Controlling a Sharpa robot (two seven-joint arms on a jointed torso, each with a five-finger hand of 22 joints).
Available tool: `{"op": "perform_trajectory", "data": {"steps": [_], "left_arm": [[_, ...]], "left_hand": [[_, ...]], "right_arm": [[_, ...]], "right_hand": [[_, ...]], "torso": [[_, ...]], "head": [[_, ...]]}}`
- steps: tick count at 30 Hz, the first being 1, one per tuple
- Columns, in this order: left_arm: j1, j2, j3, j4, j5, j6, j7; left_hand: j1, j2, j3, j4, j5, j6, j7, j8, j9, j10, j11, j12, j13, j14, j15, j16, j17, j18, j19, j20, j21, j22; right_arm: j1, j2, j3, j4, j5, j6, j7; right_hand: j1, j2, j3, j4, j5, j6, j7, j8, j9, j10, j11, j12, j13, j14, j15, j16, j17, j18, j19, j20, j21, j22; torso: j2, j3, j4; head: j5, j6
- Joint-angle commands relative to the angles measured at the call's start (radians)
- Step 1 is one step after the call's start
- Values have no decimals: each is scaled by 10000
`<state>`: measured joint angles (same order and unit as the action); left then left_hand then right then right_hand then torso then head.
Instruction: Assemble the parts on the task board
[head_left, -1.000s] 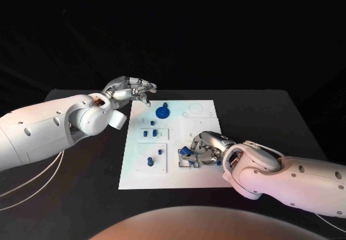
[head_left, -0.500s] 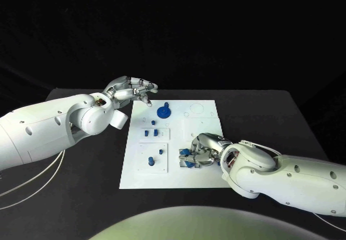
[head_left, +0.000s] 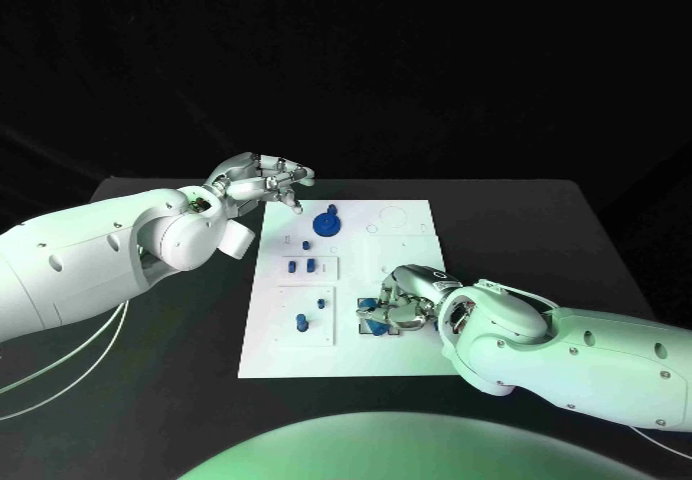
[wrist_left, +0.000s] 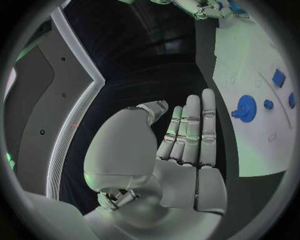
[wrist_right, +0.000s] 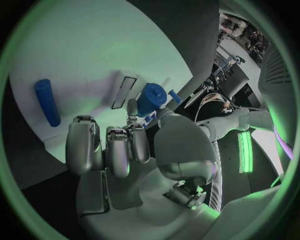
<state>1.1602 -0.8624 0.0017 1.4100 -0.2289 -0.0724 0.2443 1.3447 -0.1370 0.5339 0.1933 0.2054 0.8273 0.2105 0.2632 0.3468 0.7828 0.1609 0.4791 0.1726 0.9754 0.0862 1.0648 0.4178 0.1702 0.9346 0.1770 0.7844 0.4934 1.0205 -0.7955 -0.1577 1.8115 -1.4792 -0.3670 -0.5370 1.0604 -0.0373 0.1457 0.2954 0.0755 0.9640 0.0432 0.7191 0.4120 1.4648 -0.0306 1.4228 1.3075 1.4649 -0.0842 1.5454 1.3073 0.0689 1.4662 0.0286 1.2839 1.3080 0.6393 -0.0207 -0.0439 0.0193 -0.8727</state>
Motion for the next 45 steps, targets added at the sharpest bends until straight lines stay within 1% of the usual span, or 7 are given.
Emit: {"op": "perform_trajectory", "data": {"steps": [1, 9, 13, 21, 35, 37, 45], "left_arm": [[12, 1, 5, 29, -2, 64, 37], [13, -7, 5, 37, -7, 66, 31], [13, -16, 5, 36, -13, 62, 25], [13, -15, 5, 31, -25, 71, 22], [13, -65, 5, 24, -36, 77, -9], [12, -67, 5, 21, -38, 82, -13], [11, -58, 4, 10, -65, 99, -51]], "left_hand": [[-107, 12, -9, 42, 48, -81, 44, 35, 13, -69, -19, 31, -7, -55, -9, 34, -10, 134, 46, 0, -43, -9], [-107, 12, -9, 42, 48, -81, 44, 35, 13, -69, -19, 31, -7, -55, -9, 34, -10, 134, 46, 0, -43, -9], [-115, 33, 1, 58, 53, -89, 41, 42, 13, -81, -20, 44, -9, -57, -9, 36, -11, 134, 52, 1, -55, -18], [-115, 33, 1, 58, 53, -89, 41, 42, 13, -81, -20, 44, -9, -57, -9, 36, -11, 134, 52, 1, -55, -18], [-115, 33, 1, 58, 53, -89, 41, 42, 13, -81, -20, 44, -9, -57, -9, 36, -11, 134, 52, 1, -55, -18], [-115, 33, 1, 58, 53, -89, 41, 42, 13, -81, -20, 44, -9, -57, -9, 36, -11, 134, 52, 1, -55, -18], [-115, 33, 1, 58, 53, -89, 41, 42, 13, -81, -20, 44, -9, -57, -9, 36, -11, 134, 52, 1, -55, -18]], "right_arm": [[-20, 7, -15, -27, -305, 72, -218], [-20, 13, -13, -15, -501, -45, -251], [-21, -2, -12, 14, -540, -74, -255], [-21, -110, -10, 165, -529, -94, -223], [10, -1149, 2, 1129, 420, -216, 912], [18, -1278, 2, 1203, 730, -269, 1274], [32, -1590, 1, 1146, 1369, 181, 1967]], "right_hand": [[-105, 15, 61, -10, 28, 58, -100, 36, 13, 385, -54, 70, 1356, 950, -86, 61, 2086, -162, 240, -87, 70, 1864], [-549, 172, 108, -1, 18, 70, -125, 139, 20, 415, -76, 85, 1394, 960, -107, 78, 2135, -174, 266, -108, 132, 1894], [-1917, -459, -209, 20, 67, 41, -132, 308, 22, 424, -84, 48, 1413, 964, -114, 87, 2164, -176, 274, -120, 121, 1917], [-2491, -365, -711, -5, -29, -12, -130, 391, 17, 419, -82, 12, 1414, 963, -116, 85, 2163, -171, 268, -124, 84, 1921], [-845, -222, -1224, -68, -17, -189, -105, 501, -43, 391, -54, -77, 1418, 953, -97, 64, 2118, -150, 228, -108, -71, 1901], [41, -247, -1350, -111, -11, -367, -36, 436, -93, 334, 3, -163, 1382, 926, -46, 12, 1991, -112, 155, -69, -303, 1848], [1036, -370, -1645, -181, 1, -421, -10, 424, -125, 296, 25, -222, 1375, 913, -24, -18, 1926, -91, 117, -40, -434, 1823]], "torso": [[5, -3, 2], [1, -4, 8], [12, -3, 7], [4, 1, 8], [-5, -2, -6], [-9, -4, -7], [4, -2, 21]], "head": [[-4, 1], [-25, 1], [-26, 1], [-33, 1], [8, 1], [7, 1], [12, 1]]}}
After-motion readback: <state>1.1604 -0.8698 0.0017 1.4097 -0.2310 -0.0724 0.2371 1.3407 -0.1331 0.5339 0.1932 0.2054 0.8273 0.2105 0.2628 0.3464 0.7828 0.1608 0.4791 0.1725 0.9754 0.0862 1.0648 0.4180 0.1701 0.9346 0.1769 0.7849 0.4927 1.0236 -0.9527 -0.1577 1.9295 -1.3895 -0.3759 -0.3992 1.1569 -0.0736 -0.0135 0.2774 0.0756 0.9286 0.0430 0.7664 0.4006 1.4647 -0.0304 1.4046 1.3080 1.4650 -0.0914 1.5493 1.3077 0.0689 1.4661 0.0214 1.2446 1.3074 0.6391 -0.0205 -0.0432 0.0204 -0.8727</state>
